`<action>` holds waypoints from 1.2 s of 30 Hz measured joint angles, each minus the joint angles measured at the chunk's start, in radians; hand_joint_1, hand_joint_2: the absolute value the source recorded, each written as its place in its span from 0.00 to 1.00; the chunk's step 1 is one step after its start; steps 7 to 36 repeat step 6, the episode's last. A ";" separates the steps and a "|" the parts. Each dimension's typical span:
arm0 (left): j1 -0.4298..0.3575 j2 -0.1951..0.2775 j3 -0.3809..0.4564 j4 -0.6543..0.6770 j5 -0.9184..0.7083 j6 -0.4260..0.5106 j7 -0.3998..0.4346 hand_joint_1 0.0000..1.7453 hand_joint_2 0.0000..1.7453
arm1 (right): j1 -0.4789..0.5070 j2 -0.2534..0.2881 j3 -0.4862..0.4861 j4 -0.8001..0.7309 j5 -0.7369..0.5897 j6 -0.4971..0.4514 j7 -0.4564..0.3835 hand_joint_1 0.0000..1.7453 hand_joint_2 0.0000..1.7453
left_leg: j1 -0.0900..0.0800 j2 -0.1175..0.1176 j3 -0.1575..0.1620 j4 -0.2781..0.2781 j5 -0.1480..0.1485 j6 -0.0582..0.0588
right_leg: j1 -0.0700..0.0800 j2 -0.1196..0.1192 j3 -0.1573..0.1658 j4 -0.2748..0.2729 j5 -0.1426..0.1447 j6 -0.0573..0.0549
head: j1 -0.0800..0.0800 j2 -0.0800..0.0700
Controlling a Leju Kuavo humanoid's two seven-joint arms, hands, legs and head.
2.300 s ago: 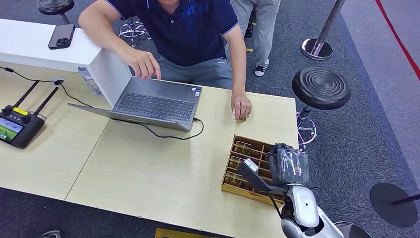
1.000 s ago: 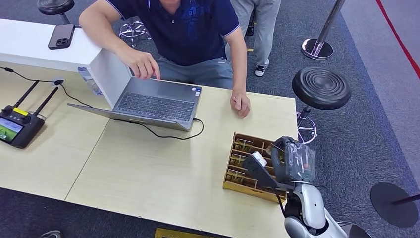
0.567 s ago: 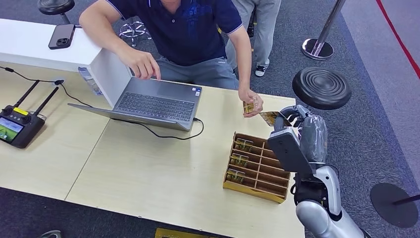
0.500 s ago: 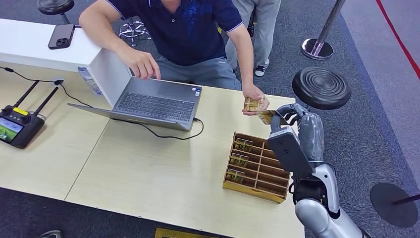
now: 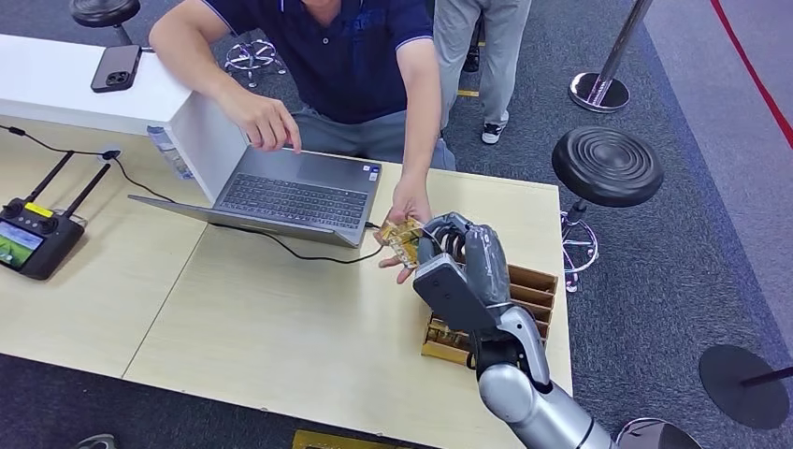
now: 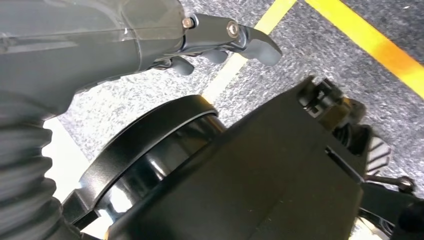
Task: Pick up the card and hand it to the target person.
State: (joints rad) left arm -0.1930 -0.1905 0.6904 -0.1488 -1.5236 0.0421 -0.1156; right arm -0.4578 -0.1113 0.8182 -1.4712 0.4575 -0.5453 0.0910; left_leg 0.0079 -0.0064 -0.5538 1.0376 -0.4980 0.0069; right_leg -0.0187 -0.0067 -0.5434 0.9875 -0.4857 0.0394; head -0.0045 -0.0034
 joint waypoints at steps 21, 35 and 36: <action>0.012 0.002 -0.007 0.000 0.002 -0.009 -0.005 0.00 0.00 | -0.008 0.021 0.016 0.043 0.040 -0.034 0.015 0.19 1.00 | 0.000 0.000 0.000 0.000 0.000 0.000 | 0.000 0.000 0.000 0.000 0.000 0.000 | 0.000 0.000; 0.012 0.002 -0.007 0.000 0.002 -0.009 -0.005 0.00 0.00 | -0.008 0.021 0.016 0.043 0.040 -0.034 0.015 0.19 1.00 | 0.000 0.000 0.000 0.000 0.000 0.000 | 0.000 0.000 0.000 0.000 0.000 0.000 | 0.000 0.000; 0.012 0.002 -0.007 0.000 0.002 -0.009 -0.005 0.00 0.00 | -0.008 0.021 0.016 0.043 0.040 -0.034 0.015 0.19 1.00 | 0.000 0.000 0.000 0.000 0.000 0.000 | 0.000 0.000 0.000 0.000 0.000 0.000 | 0.000 0.000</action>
